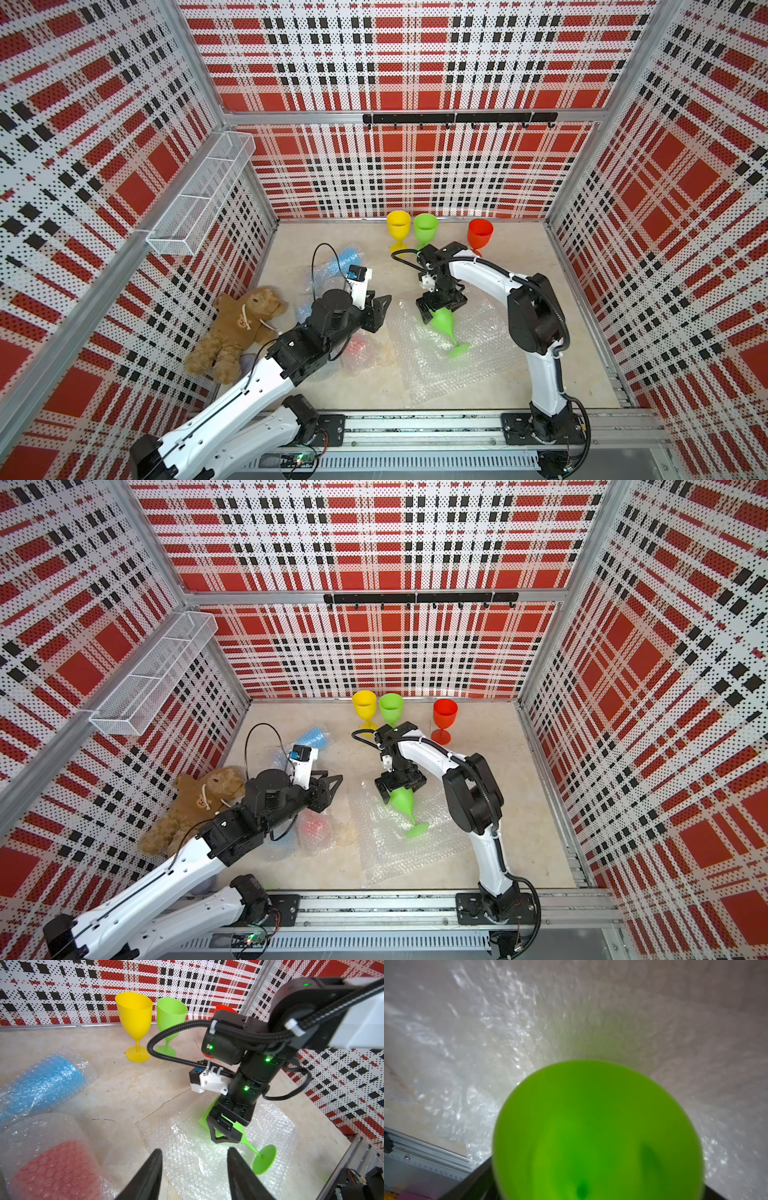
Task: Unpack wine glasses from bubble wrap
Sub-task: Pick up the wine glass from the bubble wrap.
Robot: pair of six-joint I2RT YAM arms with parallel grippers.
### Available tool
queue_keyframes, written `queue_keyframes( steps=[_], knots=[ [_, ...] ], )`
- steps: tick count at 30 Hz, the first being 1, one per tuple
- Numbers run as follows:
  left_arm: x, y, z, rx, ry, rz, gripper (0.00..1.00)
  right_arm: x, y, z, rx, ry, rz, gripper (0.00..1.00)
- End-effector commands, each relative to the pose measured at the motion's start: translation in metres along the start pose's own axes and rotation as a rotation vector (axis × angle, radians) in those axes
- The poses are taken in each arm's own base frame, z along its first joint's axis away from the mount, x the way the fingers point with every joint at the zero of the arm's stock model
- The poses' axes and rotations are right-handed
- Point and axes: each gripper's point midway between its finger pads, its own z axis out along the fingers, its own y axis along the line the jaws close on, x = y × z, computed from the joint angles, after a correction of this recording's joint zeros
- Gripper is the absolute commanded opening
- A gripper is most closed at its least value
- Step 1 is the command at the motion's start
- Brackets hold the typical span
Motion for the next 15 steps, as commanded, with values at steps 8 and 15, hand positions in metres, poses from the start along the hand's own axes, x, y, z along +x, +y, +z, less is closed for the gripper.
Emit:
queue_keyframes(
  steps=[8,15],
  knots=[
    [-0.006,0.003,-0.004,-0.019,-0.037,0.010,0.53,-0.016,-0.005,-0.018,-0.010,-0.038,0.026,0.80],
    [-0.003,0.005,-0.001,-0.029,-0.027,0.011,0.53,-0.024,-0.005,-0.075,0.024,-0.202,0.029,0.79]
  ],
)
